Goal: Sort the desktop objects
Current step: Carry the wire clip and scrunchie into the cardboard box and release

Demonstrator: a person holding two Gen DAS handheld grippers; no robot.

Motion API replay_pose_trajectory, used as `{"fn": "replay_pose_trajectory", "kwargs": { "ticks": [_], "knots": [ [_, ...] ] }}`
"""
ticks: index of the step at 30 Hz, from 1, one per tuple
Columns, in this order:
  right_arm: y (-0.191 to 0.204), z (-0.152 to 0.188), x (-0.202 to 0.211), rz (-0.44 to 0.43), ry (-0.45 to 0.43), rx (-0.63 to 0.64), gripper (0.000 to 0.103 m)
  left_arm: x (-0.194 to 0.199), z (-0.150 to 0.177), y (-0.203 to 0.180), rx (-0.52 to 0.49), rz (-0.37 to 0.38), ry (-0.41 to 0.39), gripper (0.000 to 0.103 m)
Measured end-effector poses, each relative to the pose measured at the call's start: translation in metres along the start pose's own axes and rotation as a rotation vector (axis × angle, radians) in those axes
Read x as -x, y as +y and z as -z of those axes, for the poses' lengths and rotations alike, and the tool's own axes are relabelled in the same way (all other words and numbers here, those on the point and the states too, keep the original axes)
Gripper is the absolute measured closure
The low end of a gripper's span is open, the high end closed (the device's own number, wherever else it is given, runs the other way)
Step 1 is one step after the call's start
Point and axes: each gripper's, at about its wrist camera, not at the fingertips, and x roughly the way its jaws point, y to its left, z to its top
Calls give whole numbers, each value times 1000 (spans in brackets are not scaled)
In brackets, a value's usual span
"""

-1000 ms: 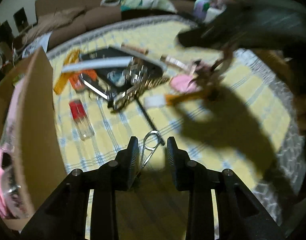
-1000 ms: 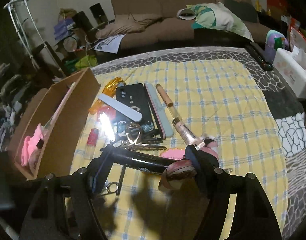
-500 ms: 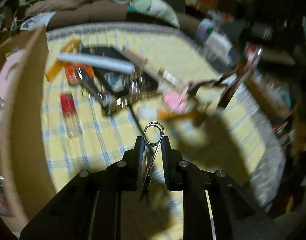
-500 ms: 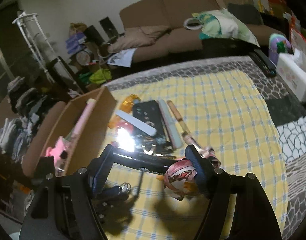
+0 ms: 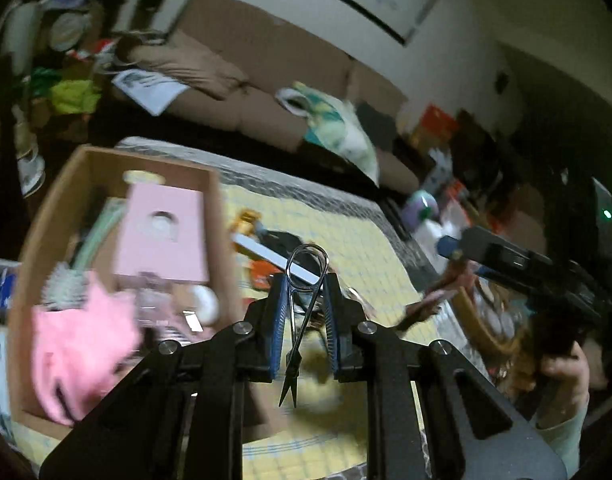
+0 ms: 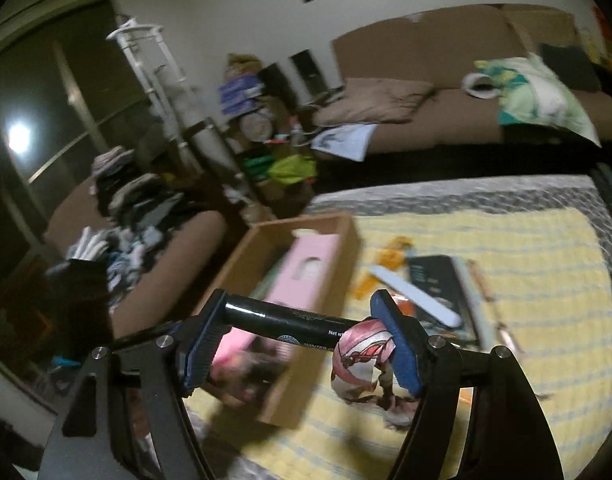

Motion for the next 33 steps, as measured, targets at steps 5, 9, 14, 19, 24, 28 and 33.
{"fn": "replay_pose_trajectory", "kwargs": {
  "ticks": [5, 9, 14, 19, 24, 28, 33],
  "knots": [
    [63, -17, -31, -67, 23, 90, 28, 21, -9, 53, 99, -36, -19, 86],
    [102, -23, -59, -114, 53, 136, 28, 23, -7, 75, 123, -71, 13, 86],
    [139, -30, -90, -171, 79, 160, 28, 19, -2, 96, 168, -105, 48, 86],
    [144, -21, -127, -159, 126, 157, 28, 3, 11, 110, 200, -159, 124, 86],
    [112, 3, -169, -72, 199, 134, 28, -19, 26, 119, 200, -262, 204, 86],
    [81, 28, -203, 7, 282, 138, 28, -32, 37, 125, 194, -312, 266, 86],
    [71, 53, -225, 48, 373, 224, 28, -28, 43, 132, 233, -357, 277, 74]
  ]
}}
